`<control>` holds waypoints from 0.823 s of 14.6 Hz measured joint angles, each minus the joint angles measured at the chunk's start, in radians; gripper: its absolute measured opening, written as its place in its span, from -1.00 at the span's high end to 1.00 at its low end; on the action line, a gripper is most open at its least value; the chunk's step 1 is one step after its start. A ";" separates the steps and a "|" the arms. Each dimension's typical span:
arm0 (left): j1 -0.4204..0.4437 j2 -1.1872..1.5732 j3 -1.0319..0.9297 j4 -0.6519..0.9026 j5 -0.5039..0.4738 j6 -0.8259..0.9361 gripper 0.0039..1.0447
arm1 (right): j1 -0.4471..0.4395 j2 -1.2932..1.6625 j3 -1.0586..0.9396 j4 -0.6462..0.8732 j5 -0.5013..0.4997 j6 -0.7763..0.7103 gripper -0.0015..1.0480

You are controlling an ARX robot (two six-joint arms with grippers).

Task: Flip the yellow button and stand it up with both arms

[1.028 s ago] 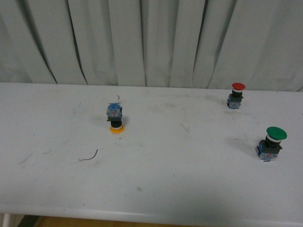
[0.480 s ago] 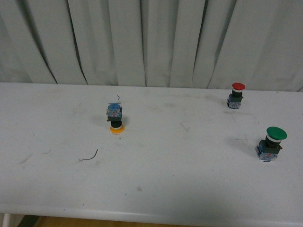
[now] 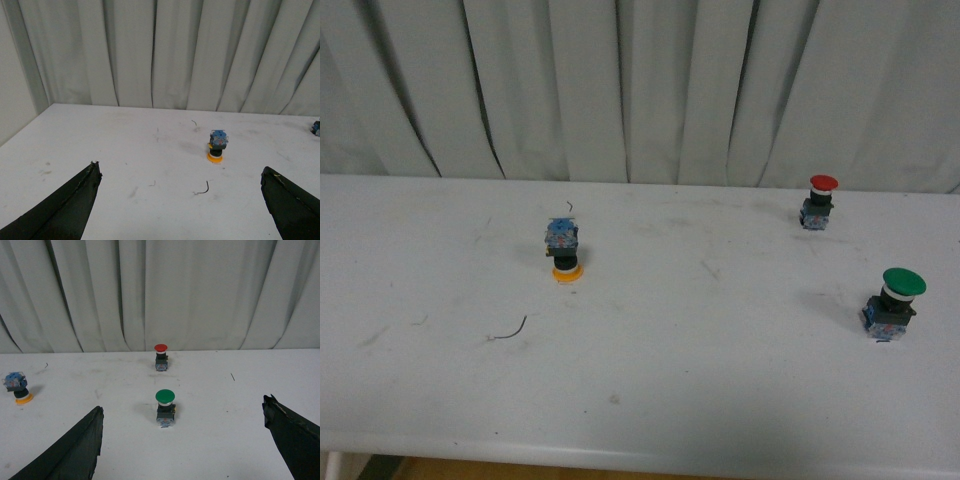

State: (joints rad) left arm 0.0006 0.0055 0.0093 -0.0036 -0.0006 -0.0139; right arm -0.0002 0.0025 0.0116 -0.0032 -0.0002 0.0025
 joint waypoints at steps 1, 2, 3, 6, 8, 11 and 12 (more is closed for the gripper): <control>0.000 0.000 0.000 0.000 0.000 0.000 -0.88 | 0.000 0.000 0.000 0.000 0.000 0.000 -0.87; -0.013 0.018 0.023 -0.089 -0.027 -0.028 -0.88 | 0.000 0.000 0.000 0.000 0.000 0.000 -0.87; -0.023 0.107 0.076 -0.193 -0.055 -0.101 -0.88 | 0.000 0.000 0.000 0.000 0.000 0.000 -0.87; 0.083 0.322 0.121 0.051 0.009 -0.171 -0.88 | 0.000 0.000 0.000 0.000 0.000 0.000 -0.87; 0.075 0.554 0.156 0.269 0.034 -0.165 -0.88 | 0.000 0.000 0.000 0.000 0.000 0.000 -0.87; 0.068 0.877 0.286 0.512 0.059 -0.155 -0.88 | 0.000 0.000 0.000 0.000 0.000 0.000 -0.87; 0.057 1.031 0.372 0.569 0.062 -0.149 -0.88 | 0.000 0.000 0.000 0.000 0.000 0.000 -0.87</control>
State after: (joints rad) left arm 0.0574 1.0367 0.3817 0.5655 0.0616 -0.1631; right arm -0.0002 0.0025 0.0116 -0.0032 -0.0002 0.0021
